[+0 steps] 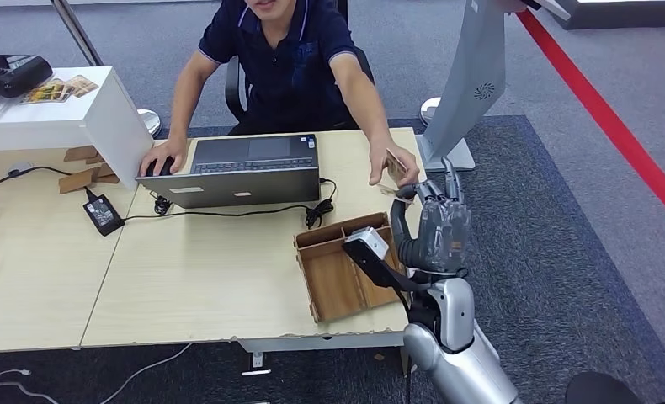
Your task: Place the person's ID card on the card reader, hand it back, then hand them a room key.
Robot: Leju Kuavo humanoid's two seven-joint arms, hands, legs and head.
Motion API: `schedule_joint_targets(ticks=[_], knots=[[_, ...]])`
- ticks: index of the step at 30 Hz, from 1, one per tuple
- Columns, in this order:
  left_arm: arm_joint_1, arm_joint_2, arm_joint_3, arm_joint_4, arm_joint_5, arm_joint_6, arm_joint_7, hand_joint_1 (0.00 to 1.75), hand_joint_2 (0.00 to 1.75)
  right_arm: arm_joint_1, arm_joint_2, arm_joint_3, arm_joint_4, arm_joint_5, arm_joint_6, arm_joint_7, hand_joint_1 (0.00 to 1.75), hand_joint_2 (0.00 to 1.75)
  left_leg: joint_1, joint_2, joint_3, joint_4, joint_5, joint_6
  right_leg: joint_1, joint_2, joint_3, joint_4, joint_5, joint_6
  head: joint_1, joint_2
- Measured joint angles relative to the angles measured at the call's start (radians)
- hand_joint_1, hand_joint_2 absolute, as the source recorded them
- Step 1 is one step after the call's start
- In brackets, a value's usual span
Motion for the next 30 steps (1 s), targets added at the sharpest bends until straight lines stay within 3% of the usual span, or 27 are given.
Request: schedule_joint_targets(ticks=[9,10,13,14,23,30], knots=[[0.0,0.0,0.0,0.0,0.0,-0.003,0.003,0.0,0.0,-0.001,0.022,0.002,0.017,0.002,0.0,-0.011,1.75,1.75,0.0,0.0,0.0,0.0,0.0,0.0,0.0,0.0,0.0,0.0,0.0,0.0,0.0,0.0],[0.0,0.0,0.0,0.0,0.0,-0.004,0.004,0.0,0.0,-0.001,0.024,0.002,0.02,0.002,0.0,-0.012,1.4,1.75,0.0,0.0,0.0,0.0,0.0,0.0,0.0,0.0,0.0,0.0,0.0,0.0,0.0,0.0],[0.0,0.0,0.0,0.0,-0.002,-0.008,0.004,0.0,0.0,-0.001,0.029,0.002,0.028,0.004,0.0,-0.012,0.1,1.75,0.0,0.0,0.0,0.0,0.0,0.0,0.0,0.0,0.0,0.0,0.0,0.0,0.0,0.0],[0.0,0.0,0.0,0.0,-0.003,-0.009,0.005,0.0,0.0,-0.001,0.03,0.002,0.03,0.006,0.0,-0.01,0.0,1.75,0.0,0.0,0.0,0.0,0.0,0.0,0.0,0.0,0.0,0.0,0.0,0.0,0.0,0.0],[0.0,0.0,0.0,0.0,-0.004,-0.015,0.012,0.0,0.0,0.006,0.034,0.002,0.039,0.027,0.0,0.001,0.0,1.75,0.0,0.0,0.0,0.0,0.0,0.0,0.0,0.0,0.0,0.0,0.0,0.0,0.0,0.0],[0.0,0.0,0.0,0.0,0.003,-0.015,0.013,0.0,0.0,0.032,0.049,-0.009,0.04,0.009,0.0,-0.038,0.0,1.75,0.0,0.0,0.0,0.0,0.0,0.0,0.0,0.0,0.0,0.0,0.0,0.0,0.0,0.0]])
